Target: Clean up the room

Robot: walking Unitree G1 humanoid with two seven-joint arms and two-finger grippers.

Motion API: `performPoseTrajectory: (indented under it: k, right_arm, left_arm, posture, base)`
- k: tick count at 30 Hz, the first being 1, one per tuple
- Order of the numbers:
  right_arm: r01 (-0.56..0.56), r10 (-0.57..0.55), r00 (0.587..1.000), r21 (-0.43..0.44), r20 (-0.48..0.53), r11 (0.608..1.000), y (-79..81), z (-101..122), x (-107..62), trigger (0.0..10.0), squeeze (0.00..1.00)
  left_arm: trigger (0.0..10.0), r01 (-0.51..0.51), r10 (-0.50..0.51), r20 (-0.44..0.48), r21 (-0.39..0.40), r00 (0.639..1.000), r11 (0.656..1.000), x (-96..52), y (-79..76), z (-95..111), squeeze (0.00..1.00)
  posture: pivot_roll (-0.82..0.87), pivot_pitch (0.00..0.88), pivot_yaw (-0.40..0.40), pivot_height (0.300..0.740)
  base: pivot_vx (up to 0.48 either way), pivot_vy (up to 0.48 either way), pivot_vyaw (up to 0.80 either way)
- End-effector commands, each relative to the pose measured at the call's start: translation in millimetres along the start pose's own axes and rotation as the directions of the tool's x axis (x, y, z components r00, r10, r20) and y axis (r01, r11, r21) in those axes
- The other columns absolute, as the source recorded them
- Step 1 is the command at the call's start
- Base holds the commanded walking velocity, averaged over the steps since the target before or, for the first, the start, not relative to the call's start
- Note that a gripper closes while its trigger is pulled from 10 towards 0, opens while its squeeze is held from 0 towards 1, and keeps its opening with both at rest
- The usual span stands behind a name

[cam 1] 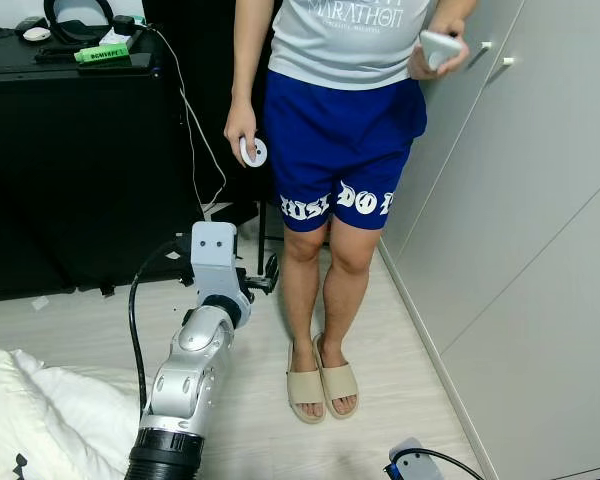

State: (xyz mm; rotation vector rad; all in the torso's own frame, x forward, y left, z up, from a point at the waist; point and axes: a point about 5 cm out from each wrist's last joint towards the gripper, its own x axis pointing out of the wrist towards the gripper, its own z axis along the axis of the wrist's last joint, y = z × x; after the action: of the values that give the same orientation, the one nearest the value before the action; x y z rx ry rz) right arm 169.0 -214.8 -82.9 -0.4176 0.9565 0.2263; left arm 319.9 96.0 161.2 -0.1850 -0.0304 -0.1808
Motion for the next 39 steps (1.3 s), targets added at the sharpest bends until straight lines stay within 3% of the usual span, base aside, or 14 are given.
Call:
performPoseTrajectory:
  k: [1,2,4,5,10,33,39]
  right_arm:
    - [-0.007,0.007,1.0,0.003,-0.031,1.0,1.2,-9,-2.0,10.0,0.0]
    - [-0.007,0.007,1.0,0.003,-0.03,1.0,0.8,-9,-2.0,10.0,0.0]
    - [-0.006,0.006,1.0,0.004,-0.03,1.0,0.6,-9,-2.0,10.0,0.0]
    - [-0.005,0.006,1.0,0.004,-0.029,1.0,0.0,-9,-2.1,10.0,0.0]
    - [-0.005,0.005,1.0,0.004,-0.028,1.0,-1.0,-9,-2.2,10.0,0.0]
    - [-0.007,0.007,0.999,0.007,-0.036,1.0,-0.5,-12,-3.0,10.0,0.0]
    - [-0.009,0.009,0.999,0.002,-0.039,1.0,-0.8,-12,-2.8,10.0,0.0]
  left_arm:
    - [10.0,0.015,-0.012,0.078,-0.037,0.997,0.999,-0.5,-4.4,11,0.0]
    - [10.0,0.032,-0.025,0.149,-0.039,0.989,0.999,-1.3,-6.9,21,0.0]
    - [10.0,0.043,-0.035,0.198,-0.039,0.98,0.998,-2.2,-8.6,27,0.0]
    - [10.0,0.047,-0.046,0.279,0.003,0.959,0.999,-4.6,-10.8,39,0.0]
    - [10.0,0.036,-0.075,0.381,0.109,0.922,0.993,-9.7,-15.2,55,0.0]
    - [10.0,0.036,-0.079,0.414,0.111,0.907,0.993,-10.8,-18.0,57,0.0]
    - [10.0,0.042,-0.085,0.376,0.121,0.922,0.992,-9.4,-17.5,47,0.0]
  posture:
    - [0.03,0.22,-0.034,0.735]
    - [0.03,0.221,-0.035,0.735]
    - [0.03,0.221,-0.035,0.735]
    - [0.03,0.224,-0.039,0.735]
    - [0.03,0.225,-0.041,0.735]
    - [0.02,0.226,-0.044,0.735]
    - [0.02,0.219,-0.047,0.735]
  base:
    - [0.0,0.0,0.0]
    - [0.0,0.0,0.0]
    - [0.0,0.0,0.0]
    - [0.0,0.0,0.0]
    - [0.0,0.0,0.0]
    - [0.0,0.0,0.0]
    - [0.0,0.0,0.0]
